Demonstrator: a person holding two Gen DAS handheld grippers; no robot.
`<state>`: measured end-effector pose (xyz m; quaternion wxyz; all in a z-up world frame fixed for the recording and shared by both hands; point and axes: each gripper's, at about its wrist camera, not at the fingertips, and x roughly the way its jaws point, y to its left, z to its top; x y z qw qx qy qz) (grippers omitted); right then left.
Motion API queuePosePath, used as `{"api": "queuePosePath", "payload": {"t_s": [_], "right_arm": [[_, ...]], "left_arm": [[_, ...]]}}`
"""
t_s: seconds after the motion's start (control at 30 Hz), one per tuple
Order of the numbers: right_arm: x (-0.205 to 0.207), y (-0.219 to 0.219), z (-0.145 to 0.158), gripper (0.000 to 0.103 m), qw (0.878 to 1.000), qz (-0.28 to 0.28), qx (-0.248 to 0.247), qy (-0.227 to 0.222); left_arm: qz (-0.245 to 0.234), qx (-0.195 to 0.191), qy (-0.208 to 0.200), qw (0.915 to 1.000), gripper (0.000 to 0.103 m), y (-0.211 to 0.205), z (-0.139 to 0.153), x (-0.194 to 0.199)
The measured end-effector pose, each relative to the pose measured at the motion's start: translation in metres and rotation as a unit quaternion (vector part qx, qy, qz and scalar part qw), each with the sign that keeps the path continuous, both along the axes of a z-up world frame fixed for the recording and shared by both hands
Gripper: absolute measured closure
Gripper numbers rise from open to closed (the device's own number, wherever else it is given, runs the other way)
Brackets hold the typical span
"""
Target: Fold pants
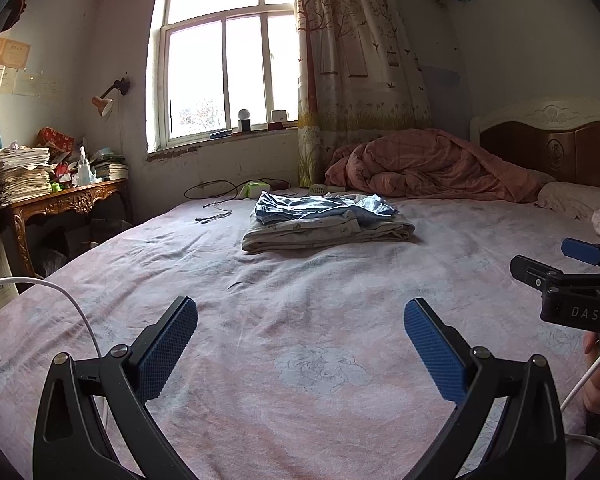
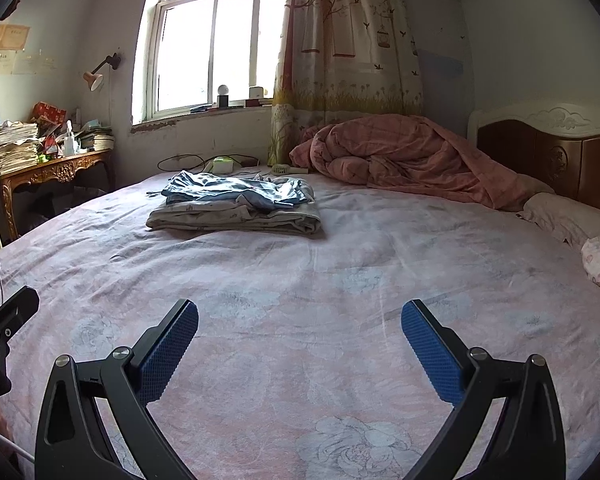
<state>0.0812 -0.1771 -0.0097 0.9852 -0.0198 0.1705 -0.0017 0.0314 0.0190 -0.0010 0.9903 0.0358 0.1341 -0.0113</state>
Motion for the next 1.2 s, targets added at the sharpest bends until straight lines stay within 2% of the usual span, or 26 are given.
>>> {"api": "queuePosePath", "payload": {"t_s": [0.53,1.2], "right_arm": [[0.0012,0.0030,-0.0028,0.001,1.000,0.002,-0.003,0.000],[0.0011,0.0038,-0.0033,0.001,1.000,0.002,-0.003,0.001]], "left_arm": [[-0.001,0.001,0.015,0.9999,0.000,0.0022,-0.0035,0.0050],[-0.001,-0.002,0.012,0.9999,0.000,0.0037,-0.0043,0.0050]]}}
